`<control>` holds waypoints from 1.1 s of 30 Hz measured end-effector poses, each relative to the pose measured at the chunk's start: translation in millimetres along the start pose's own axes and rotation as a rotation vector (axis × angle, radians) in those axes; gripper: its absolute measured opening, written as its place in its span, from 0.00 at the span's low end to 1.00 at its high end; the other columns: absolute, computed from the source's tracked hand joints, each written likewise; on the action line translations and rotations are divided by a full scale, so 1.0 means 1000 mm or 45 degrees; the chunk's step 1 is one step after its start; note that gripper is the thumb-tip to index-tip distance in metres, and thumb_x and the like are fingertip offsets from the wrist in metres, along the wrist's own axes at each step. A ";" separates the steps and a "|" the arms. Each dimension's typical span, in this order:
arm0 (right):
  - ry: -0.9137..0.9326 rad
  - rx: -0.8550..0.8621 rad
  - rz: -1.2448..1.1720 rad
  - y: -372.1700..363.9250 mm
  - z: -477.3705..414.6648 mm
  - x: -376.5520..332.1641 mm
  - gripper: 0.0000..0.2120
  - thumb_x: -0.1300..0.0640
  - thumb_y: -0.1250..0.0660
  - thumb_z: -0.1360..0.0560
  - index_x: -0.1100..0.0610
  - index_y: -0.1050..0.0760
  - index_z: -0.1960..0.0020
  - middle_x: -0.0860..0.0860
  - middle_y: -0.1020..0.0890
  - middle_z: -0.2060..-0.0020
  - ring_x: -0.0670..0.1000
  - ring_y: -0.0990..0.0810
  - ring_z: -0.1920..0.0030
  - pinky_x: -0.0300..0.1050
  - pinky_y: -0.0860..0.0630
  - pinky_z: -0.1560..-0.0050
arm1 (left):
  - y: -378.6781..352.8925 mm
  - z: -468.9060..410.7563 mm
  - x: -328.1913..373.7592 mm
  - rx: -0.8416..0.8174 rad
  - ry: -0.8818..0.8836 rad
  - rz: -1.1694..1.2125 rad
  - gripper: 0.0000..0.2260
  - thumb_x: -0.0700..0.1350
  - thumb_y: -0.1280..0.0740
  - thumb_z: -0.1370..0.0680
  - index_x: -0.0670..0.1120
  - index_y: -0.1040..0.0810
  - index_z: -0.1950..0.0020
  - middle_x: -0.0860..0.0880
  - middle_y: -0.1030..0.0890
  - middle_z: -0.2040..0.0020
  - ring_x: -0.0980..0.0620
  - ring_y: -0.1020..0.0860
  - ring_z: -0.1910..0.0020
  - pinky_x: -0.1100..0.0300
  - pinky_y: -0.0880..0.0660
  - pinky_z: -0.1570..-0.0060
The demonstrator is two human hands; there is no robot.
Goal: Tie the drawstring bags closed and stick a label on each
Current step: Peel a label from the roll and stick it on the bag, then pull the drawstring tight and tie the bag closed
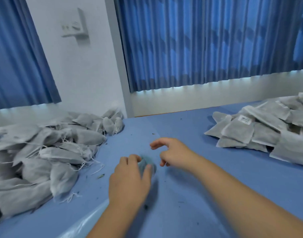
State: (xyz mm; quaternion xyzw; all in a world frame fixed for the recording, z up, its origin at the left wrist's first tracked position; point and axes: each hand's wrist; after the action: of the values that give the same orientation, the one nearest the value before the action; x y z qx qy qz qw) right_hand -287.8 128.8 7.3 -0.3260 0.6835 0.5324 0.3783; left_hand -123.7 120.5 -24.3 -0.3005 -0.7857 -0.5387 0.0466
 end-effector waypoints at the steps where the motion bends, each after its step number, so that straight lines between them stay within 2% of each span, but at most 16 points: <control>1: 0.062 -0.069 0.118 -0.010 -0.002 -0.002 0.25 0.72 0.43 0.29 0.51 0.24 0.39 0.43 0.22 0.43 0.37 0.22 0.68 0.32 0.28 0.65 | -0.001 0.004 -0.008 -0.050 -0.006 -0.135 0.18 0.63 0.42 0.21 0.54 0.33 0.37 0.53 0.28 0.41 0.49 0.25 0.43 0.53 0.28 0.48; 2: 0.112 -0.127 0.247 -0.018 -0.003 -0.003 0.27 0.72 0.42 0.30 0.50 0.25 0.37 0.43 0.23 0.41 0.35 0.22 0.61 0.31 0.27 0.59 | -0.002 0.007 -0.015 -0.102 -0.003 -0.229 0.19 0.64 0.42 0.21 0.54 0.34 0.36 0.53 0.28 0.41 0.49 0.25 0.42 0.53 0.28 0.48; 4: 0.172 -0.194 0.459 -0.030 -0.006 -0.007 0.28 0.71 0.41 0.30 0.49 0.26 0.35 0.45 0.23 0.38 0.42 0.24 0.43 0.36 0.28 0.46 | 0.000 0.010 -0.026 -0.191 0.022 -0.239 0.15 0.60 0.40 0.21 0.54 0.32 0.39 0.53 0.25 0.43 0.48 0.25 0.42 0.53 0.29 0.48; 6: 0.195 -0.223 0.566 -0.037 -0.007 -0.008 0.27 0.69 0.40 0.29 0.50 0.27 0.33 0.47 0.24 0.37 0.48 0.27 0.37 0.38 0.32 0.40 | 0.004 0.010 -0.036 -0.234 0.025 -0.199 0.05 0.53 0.40 0.20 0.53 0.30 0.48 0.52 0.22 0.46 0.46 0.23 0.45 0.54 0.29 0.51; 8: 0.211 -0.239 0.653 -0.039 -0.007 -0.008 0.27 0.68 0.40 0.28 0.50 0.28 0.32 0.47 0.25 0.35 0.49 0.28 0.35 0.39 0.33 0.36 | 0.011 0.007 -0.047 -0.237 0.030 -0.206 0.03 0.49 0.41 0.20 0.52 0.30 0.52 0.51 0.23 0.48 0.45 0.23 0.47 0.55 0.29 0.53; 10: 0.218 -0.250 0.725 -0.039 -0.007 -0.008 0.26 0.67 0.40 0.27 0.50 0.28 0.32 0.46 0.27 0.36 0.49 0.28 0.36 0.42 0.33 0.35 | 0.019 0.004 -0.060 -0.236 0.052 -0.232 0.03 0.47 0.42 0.20 0.52 0.31 0.53 0.51 0.23 0.48 0.46 0.23 0.47 0.55 0.30 0.54; 13: 0.206 -0.256 0.794 -0.042 -0.010 -0.011 0.24 0.66 0.40 0.27 0.49 0.28 0.34 0.45 0.28 0.39 0.51 0.26 0.40 0.48 0.29 0.38 | 0.027 -0.002 -0.079 -0.242 0.068 -0.321 0.04 0.46 0.42 0.21 0.51 0.34 0.56 0.52 0.23 0.47 0.46 0.24 0.46 0.55 0.32 0.56; 17: 0.205 -0.229 0.803 -0.058 -0.015 -0.015 0.19 0.62 0.38 0.26 0.50 0.27 0.36 0.46 0.31 0.44 0.52 0.24 0.48 0.49 0.26 0.45 | 0.038 -0.006 -0.094 -0.145 0.119 -0.354 0.08 0.49 0.43 0.22 0.49 0.28 0.58 0.51 0.21 0.52 0.47 0.24 0.50 0.56 0.30 0.54; 20: 0.175 -0.160 0.807 -0.072 -0.019 -0.016 0.17 0.59 0.37 0.26 0.49 0.29 0.38 0.44 0.34 0.46 0.51 0.24 0.51 0.48 0.25 0.48 | 0.042 -0.007 -0.107 -0.114 0.149 -0.504 0.10 0.50 0.45 0.22 0.49 0.29 0.60 0.51 0.20 0.52 0.48 0.24 0.51 0.55 0.31 0.49; 24: 0.201 0.092 0.667 -0.090 -0.014 -0.008 0.13 0.59 0.38 0.25 0.49 0.29 0.42 0.43 0.33 0.44 0.50 0.24 0.53 0.50 0.24 0.51 | 0.043 -0.007 -0.127 -0.153 0.175 -0.491 0.11 0.50 0.46 0.21 0.48 0.25 0.54 0.51 0.22 0.50 0.48 0.25 0.48 0.54 0.32 0.49; 27: 0.306 0.258 0.547 -0.104 -0.005 0.002 0.14 0.59 0.38 0.25 0.49 0.28 0.40 0.42 0.33 0.43 0.48 0.24 0.57 0.49 0.24 0.54 | 0.041 -0.004 -0.132 -0.080 0.137 -0.273 0.12 0.52 0.44 0.21 0.49 0.22 0.48 0.51 0.22 0.48 0.48 0.25 0.47 0.55 0.31 0.51; 30: 0.369 0.248 0.469 -0.105 -0.003 0.006 0.14 0.58 0.37 0.25 0.48 0.28 0.41 0.41 0.33 0.44 0.43 0.25 0.61 0.47 0.24 0.55 | 0.046 -0.007 -0.134 0.098 0.192 -0.098 0.12 0.53 0.40 0.20 0.50 0.22 0.44 0.51 0.24 0.44 0.47 0.24 0.46 0.55 0.30 0.52; 33: 0.387 0.225 0.432 -0.103 -0.001 0.011 0.12 0.58 0.36 0.24 0.47 0.27 0.41 0.38 0.33 0.47 0.40 0.26 0.62 0.37 0.28 0.60 | 0.057 -0.016 -0.139 0.263 0.260 -0.250 0.14 0.50 0.36 0.22 0.45 0.26 0.39 0.45 0.28 0.41 0.41 0.25 0.46 0.52 0.30 0.54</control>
State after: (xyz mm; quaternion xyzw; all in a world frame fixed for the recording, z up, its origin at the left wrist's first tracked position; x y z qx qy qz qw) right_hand -205.9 104.7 -51.3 -0.2486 0.8215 0.4712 0.2034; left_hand 15.2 61.1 -26.5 -0.1597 -0.8537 -0.4846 0.1042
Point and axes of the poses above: each hand's wrist, its own z-axis away from the middle knuckle, its own y-axis out of the back of the hand, x = y × z
